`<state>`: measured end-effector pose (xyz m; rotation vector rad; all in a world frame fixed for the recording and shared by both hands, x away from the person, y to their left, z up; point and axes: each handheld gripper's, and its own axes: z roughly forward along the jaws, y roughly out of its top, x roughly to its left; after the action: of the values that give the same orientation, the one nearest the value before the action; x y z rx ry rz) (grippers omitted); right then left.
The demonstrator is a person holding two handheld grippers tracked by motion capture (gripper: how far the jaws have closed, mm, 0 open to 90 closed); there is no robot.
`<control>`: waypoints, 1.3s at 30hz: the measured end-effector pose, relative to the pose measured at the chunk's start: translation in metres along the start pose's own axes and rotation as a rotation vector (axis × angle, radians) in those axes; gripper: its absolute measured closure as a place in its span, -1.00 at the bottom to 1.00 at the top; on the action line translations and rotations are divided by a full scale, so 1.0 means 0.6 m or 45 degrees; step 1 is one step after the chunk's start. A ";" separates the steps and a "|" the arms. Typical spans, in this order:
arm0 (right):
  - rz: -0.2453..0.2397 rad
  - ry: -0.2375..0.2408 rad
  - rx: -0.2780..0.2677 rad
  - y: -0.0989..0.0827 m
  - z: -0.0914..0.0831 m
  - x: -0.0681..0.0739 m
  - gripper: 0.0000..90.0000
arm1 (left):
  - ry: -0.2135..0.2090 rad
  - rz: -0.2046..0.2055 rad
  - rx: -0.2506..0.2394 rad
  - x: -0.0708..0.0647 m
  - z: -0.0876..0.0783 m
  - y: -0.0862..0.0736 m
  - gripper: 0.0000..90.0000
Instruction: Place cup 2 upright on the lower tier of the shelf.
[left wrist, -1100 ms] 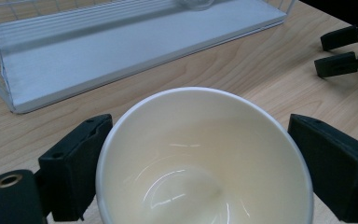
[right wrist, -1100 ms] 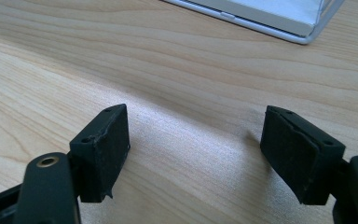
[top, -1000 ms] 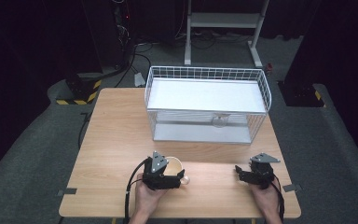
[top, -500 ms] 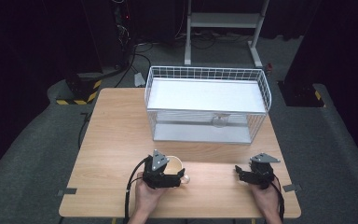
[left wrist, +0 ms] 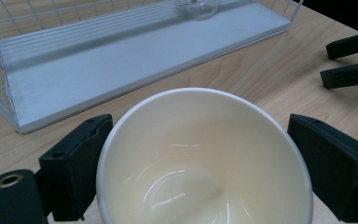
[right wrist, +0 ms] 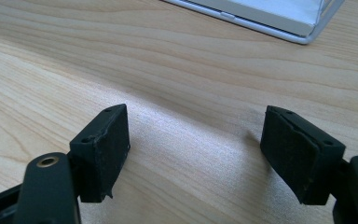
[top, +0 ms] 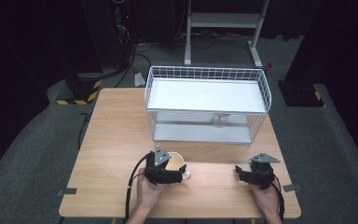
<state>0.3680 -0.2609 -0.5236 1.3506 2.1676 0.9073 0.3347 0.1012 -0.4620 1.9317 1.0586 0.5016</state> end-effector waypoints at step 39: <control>0.002 0.000 -0.001 0.000 0.000 0.001 -0.47 | -0.080 0.040 -0.015 -0.001 0.054 0.075 -0.78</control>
<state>0.3679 -0.2605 -0.5236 1.3527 2.1660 0.9083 0.3775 0.0725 -0.4426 1.9432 0.9850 0.4609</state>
